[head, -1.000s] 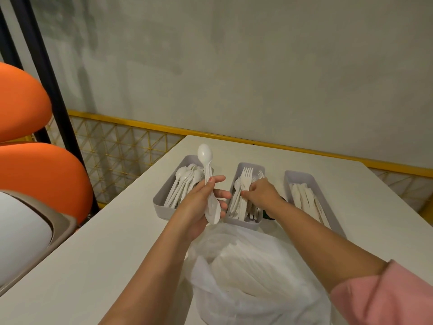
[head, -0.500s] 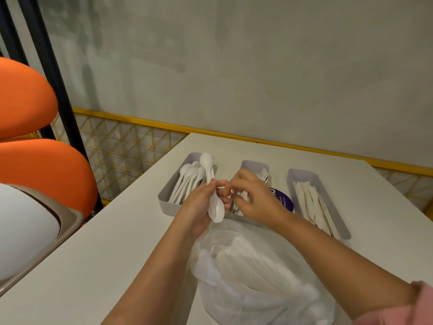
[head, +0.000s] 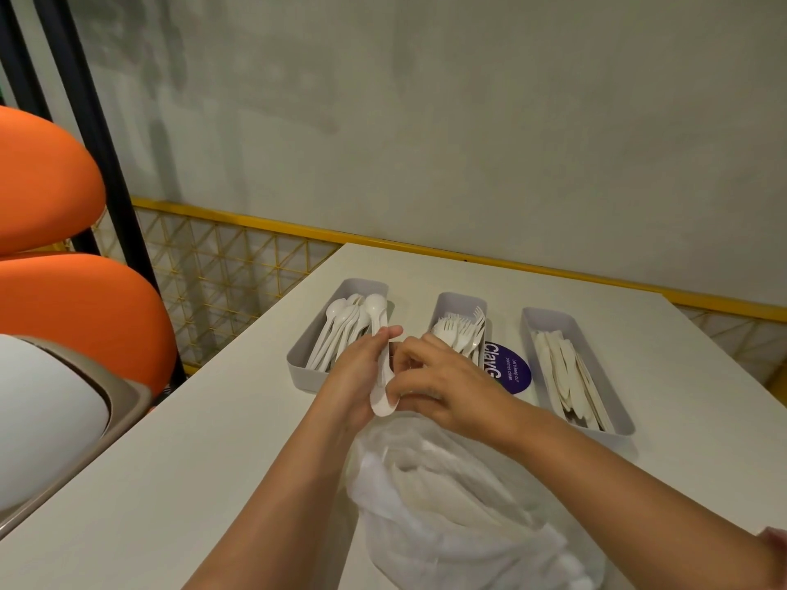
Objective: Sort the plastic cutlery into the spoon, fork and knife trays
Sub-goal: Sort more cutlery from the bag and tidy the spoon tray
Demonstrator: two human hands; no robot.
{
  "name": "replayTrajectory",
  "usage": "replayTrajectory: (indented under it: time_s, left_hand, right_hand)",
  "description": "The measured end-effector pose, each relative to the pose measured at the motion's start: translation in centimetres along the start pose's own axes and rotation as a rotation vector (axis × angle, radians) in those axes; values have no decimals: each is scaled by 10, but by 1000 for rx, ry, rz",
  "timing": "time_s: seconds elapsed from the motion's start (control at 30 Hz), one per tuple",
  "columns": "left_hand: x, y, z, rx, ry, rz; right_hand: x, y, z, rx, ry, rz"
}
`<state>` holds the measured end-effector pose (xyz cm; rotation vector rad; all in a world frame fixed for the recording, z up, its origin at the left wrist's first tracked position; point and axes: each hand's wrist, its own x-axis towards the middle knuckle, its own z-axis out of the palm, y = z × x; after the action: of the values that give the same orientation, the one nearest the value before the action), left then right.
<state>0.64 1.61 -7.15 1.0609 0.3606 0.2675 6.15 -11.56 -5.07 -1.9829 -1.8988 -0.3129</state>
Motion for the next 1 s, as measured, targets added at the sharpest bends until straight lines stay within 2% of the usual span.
replayTrajectory:
  time_s: [0.2, 0.3, 0.37, 0.47, 0.57, 0.63, 0.73, 0.83, 1.0]
  left_hand:
    - [0, 0, -3, -61, 38, -117]
    - [-4, 1, -2, -28, 57, -70]
    - [-2, 0, -2, -18, 23, -19]
    - [-3, -1, 4, 49, -98, 7]
    - [-8, 0, 8, 80, -198, 0]
    - [-10, 0, 8, 150, -249, 19]
    - [-12, -1, 8, 199, -291, 28]
    - [-15, -1, 10, 132, -338, 32]
    - [-16, 2, 11, 97, -351, 5]
  right_hand:
    - [-3, -16, -9, 237, -29, 5]
    - [-1, -26, -19, 416, 30, 70]
    - [3, -30, -29, 574, 121, 154]
    - [13, -24, -39, 811, 346, 323]
    - [23, -7, -45, 895, 534, 531]
    - [28, 5, -47, 942, 598, 617]
    - [34, 17, -46, 1024, 571, 731]
    - [37, 24, -39, 1128, 534, 837]
    - [38, 29, -25, 1262, 513, 926]
